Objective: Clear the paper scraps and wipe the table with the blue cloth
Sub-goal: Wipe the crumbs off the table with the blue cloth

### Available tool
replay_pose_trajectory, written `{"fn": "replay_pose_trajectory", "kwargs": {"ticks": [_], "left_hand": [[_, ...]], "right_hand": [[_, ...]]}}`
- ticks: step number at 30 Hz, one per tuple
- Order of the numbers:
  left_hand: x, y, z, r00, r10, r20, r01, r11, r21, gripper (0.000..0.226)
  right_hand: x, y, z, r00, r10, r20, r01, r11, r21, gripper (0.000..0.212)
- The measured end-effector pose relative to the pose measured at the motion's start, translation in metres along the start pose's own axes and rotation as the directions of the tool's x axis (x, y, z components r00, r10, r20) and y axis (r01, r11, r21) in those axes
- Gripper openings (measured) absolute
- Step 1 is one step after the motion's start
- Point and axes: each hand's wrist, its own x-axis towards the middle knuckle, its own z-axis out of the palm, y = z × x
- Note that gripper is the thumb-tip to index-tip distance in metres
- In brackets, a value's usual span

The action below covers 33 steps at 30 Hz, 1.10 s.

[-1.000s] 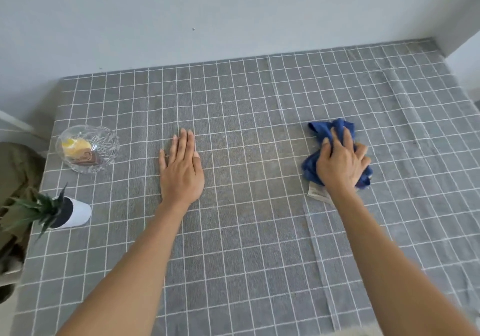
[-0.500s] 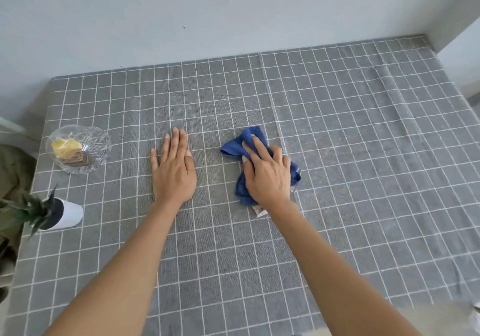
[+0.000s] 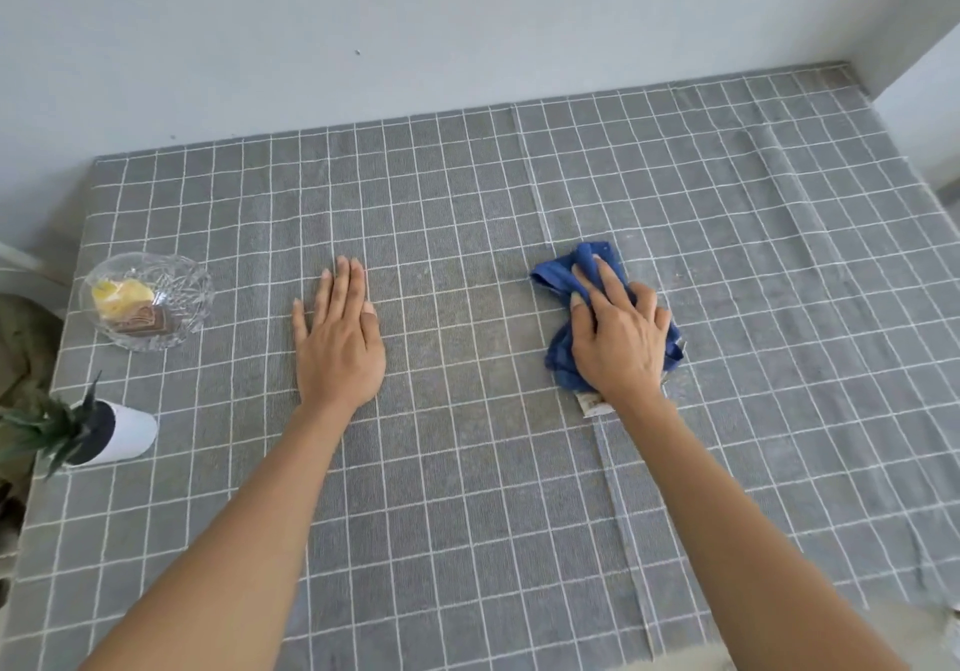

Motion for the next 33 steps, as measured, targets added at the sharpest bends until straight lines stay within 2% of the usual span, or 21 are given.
{"fn": "replay_pose_trajectory", "kwargs": {"ticks": [9,13,14,16,20,23,27,31,33], "left_hand": [[0.0,-0.001,-0.001,1.0,0.007,-0.003,-0.007,1.0,0.006,0.051],[0.0,-0.001,-0.002,1.0,0.002,-0.003,-0.002,1.0,0.0,0.051],[-0.001,0.0,-0.002,1.0,-0.002,-0.004,0.002,1.0,-0.004,0.051],[-0.001,0.002,-0.003,1.0,-0.008,-0.004,0.008,1.0,-0.01,0.051],[-0.001,0.002,-0.004,1.0,-0.015,0.0,0.015,1.0,-0.006,0.051],[-0.001,0.001,-0.003,1.0,-0.007,-0.008,0.007,1.0,-0.002,0.052],[0.0,-0.001,-0.001,1.0,-0.01,-0.016,0.01,1.0,-0.001,0.052],[-0.001,0.002,0.0,0.999,-0.019,-0.028,0.019,1.0,-0.01,0.052],[-0.001,0.003,-0.001,0.999,-0.02,-0.028,0.019,1.0,-0.018,0.052]], "right_hand": [[0.017,0.071,-0.019,0.983,0.174,-0.06,-0.174,0.985,0.003,0.047],[0.028,0.083,-0.026,0.921,0.376,-0.102,-0.376,0.926,0.023,0.042],[0.03,0.078,-0.026,0.914,0.389,-0.119,-0.387,0.921,0.035,0.042],[0.032,0.053,-0.022,0.945,0.293,-0.143,-0.29,0.956,0.043,0.041],[0.029,-0.049,-0.004,0.991,-0.012,-0.136,0.022,0.997,0.07,0.038],[0.018,-0.112,0.018,0.973,-0.229,-0.012,0.229,0.972,0.059,0.036],[0.012,-0.122,0.034,0.961,-0.277,0.001,0.275,0.956,0.1,0.037],[0.015,-0.113,0.033,0.895,-0.447,-0.012,0.446,0.892,0.075,0.044],[0.018,-0.113,0.034,0.899,-0.438,-0.017,0.438,0.897,0.063,0.043]]}}
